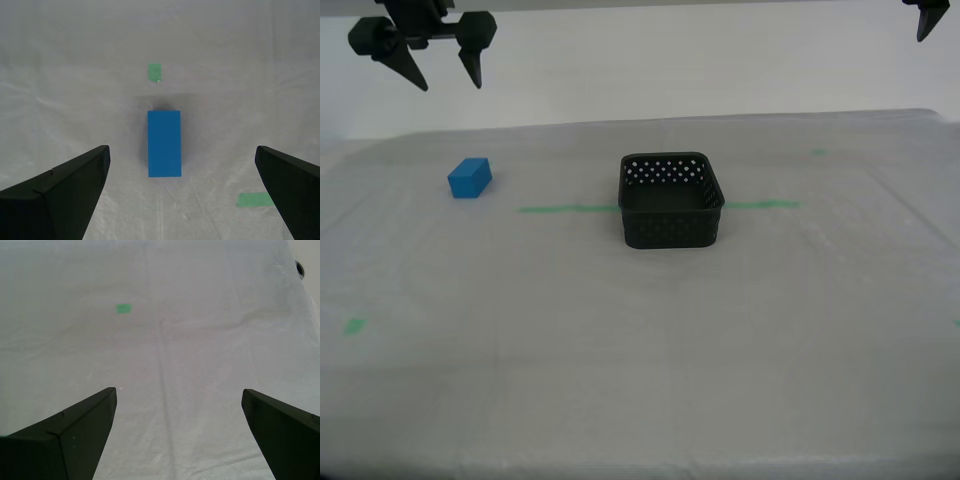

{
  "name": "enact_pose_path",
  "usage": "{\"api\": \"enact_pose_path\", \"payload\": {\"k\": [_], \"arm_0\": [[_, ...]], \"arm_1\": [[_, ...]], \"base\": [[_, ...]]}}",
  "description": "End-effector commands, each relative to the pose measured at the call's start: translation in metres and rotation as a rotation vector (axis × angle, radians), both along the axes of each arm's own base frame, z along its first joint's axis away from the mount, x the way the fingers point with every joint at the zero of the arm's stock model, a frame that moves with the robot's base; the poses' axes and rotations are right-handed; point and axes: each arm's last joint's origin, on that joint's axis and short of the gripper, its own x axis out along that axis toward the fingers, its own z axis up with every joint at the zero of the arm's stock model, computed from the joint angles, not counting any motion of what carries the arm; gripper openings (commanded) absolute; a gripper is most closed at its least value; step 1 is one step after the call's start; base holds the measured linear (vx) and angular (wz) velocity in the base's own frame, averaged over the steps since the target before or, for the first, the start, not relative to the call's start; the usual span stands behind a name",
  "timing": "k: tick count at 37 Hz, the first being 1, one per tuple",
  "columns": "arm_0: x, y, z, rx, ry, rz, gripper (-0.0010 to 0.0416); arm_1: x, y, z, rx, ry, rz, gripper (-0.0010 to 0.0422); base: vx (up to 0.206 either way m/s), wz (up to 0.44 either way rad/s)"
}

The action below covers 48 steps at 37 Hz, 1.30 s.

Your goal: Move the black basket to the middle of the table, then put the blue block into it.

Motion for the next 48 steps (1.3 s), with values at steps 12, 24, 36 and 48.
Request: {"api": "enact_pose_path", "payload": {"k": [12,24,36,48], "arm_0": [[0.0,0.0,0.0,0.001,-0.002,0.001,0.0351],[0.001,0.0,0.001,0.0,-0.009,0.001,0.0351],[0.001,0.0,0.001,0.0,-0.009,0.001,0.035],[0.001,0.0,0.001,0.0,-0.009,0.001,0.035]], "arm_1": [[0.016,0.001,-0.061,-0.003,0.149,-0.003,0.04],[0.022,0.003,-0.102,-0.004,0.233,0.0,0.04],[0.028,0.006,-0.125,0.01,0.212,0.011,0.0401],[0.024,0.019,-0.135,-0.001,0.212,0.034,0.04]], "base": [[0.0,0.0],[0.0,0.0],[0.0,0.0],[0.0,0.0]]}}
